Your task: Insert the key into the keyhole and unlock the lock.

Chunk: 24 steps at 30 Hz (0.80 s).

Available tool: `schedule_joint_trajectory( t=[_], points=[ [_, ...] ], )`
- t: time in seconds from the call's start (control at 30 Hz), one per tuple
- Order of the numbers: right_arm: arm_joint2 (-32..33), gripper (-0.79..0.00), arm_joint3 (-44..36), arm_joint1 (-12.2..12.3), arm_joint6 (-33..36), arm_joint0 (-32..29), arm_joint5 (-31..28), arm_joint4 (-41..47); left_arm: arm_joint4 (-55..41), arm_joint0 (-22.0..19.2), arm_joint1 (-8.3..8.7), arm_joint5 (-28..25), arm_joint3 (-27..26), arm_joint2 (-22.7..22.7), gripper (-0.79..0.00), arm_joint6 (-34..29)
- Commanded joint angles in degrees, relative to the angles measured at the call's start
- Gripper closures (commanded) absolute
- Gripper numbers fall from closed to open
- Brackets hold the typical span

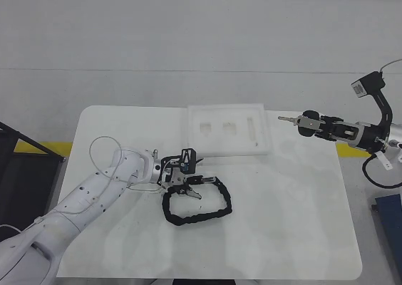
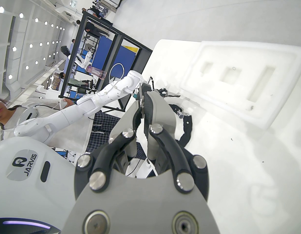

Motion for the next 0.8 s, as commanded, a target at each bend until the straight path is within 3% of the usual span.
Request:
schedule_joint_trajectory(
  t=[0.0, 0.23, 0.5, 0.53, 0.63, 0.7, 0.77],
  points=[
    [0.0, 0.0, 0.0, 0.0, 0.0, 0.0, 0.0, 0.0, 0.3, 1.0, 0.1, 3.0, -1.0, -0.6, -0.785, -1.1],
    [0.0, 0.0, 0.0, 0.0, 0.0, 0.0, 0.0, 0.0, 1.8, 3.7, 0.23, 7.3, -3.2, -1.9, -0.785, -2.4],
    [0.0, 0.0, 0.0, 0.0, 0.0, 0.0, 0.0, 0.0, 3.1, 3.9, -0.64, 5.9, -2.4, -1.9, -0.782, -0.2],
    [0.0, 0.0, 0.0, 0.0, 0.0, 0.0, 0.0, 0.0, 3.5, 3.8, -0.73, 5.6, -2.3, -1.9, -0.693, 0.0],
    [0.0, 0.0, 0.0, 0.0, 0.0, 0.0, 0.0, 0.0, 4.6, 3.9, -0.95, 5.3, -1.9, -1.8, -0.665, 0.6],
    [0.0, 0.0, 0.0, 0.0, 0.0, 0.0, 0.0, 0.0, 5.2, 4.0, -1.06, 5.3, -1.6, -1.9, -0.566, 1.0],
    [0.0, 0.0, 0.0, 0.0, 0.0, 0.0, 0.0, 0.0, 5.8, 4.1, -1.15, 5.6, -1.3, -2.1, -0.603, 1.2]
  ],
)
